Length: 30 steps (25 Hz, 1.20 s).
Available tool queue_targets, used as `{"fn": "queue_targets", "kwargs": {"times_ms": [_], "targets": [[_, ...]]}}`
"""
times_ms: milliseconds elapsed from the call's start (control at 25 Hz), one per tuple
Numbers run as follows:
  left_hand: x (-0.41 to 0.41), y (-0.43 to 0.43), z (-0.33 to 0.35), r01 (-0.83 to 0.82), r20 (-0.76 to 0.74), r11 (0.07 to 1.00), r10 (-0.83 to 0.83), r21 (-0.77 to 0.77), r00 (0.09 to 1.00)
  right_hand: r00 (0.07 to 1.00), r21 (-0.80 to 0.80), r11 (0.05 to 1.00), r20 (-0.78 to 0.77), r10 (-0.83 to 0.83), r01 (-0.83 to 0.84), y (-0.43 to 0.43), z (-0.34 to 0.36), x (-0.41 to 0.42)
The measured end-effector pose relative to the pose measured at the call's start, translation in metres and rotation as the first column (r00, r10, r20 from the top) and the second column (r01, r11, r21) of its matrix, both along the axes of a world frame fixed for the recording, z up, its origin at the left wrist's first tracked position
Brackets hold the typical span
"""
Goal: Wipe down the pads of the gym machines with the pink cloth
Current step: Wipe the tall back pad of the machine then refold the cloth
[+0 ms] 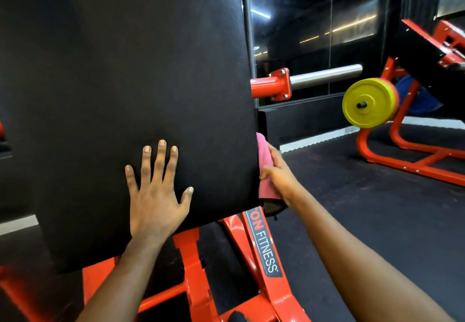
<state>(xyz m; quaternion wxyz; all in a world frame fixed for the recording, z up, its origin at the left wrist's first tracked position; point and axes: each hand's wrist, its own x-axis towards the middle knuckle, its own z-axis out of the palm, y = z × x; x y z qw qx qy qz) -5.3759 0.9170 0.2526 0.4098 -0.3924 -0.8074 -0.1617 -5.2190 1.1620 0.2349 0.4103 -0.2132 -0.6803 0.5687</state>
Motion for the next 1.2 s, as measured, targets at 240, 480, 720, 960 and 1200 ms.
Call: {"fn": "queue_targets", "kwargs": {"times_ms": [240, 480, 720, 960, 1200], "targets": [[0.002, -0.001, 0.001, 0.004, 0.002, 1.000, -0.004, -0.006, 1.000, 0.986, -0.058, 0.998, 0.166, 0.001, 0.009, -0.019, -0.071, 0.012], [0.004, -0.001, 0.000, -0.008, -0.006, 1.000, 0.008, 0.003, 1.000, 0.964, 0.234, 0.955, 0.151, -0.219, 0.180, 0.013, 0.063, -0.020], [0.009, 0.002, 0.003, -0.027, 0.004, 0.999, 0.027, 0.035, 1.000, 0.982, 0.165, 0.979, 0.123, -0.145, 0.124, -0.011, 0.009, -0.010], [0.008, 0.014, 0.066, 0.045, -0.098, 0.989, -0.032, 0.139, 0.995, 0.951, 0.231, 0.953, 0.193, -0.241, 0.195, 0.006, 0.063, -0.020], [-0.004, 0.051, 0.126, 0.049, -0.160, 0.988, -0.026, 0.143, 0.987, 0.952, 0.327, 0.896, -0.045, -0.303, 0.301, 0.004, 0.167, -0.042]]}}
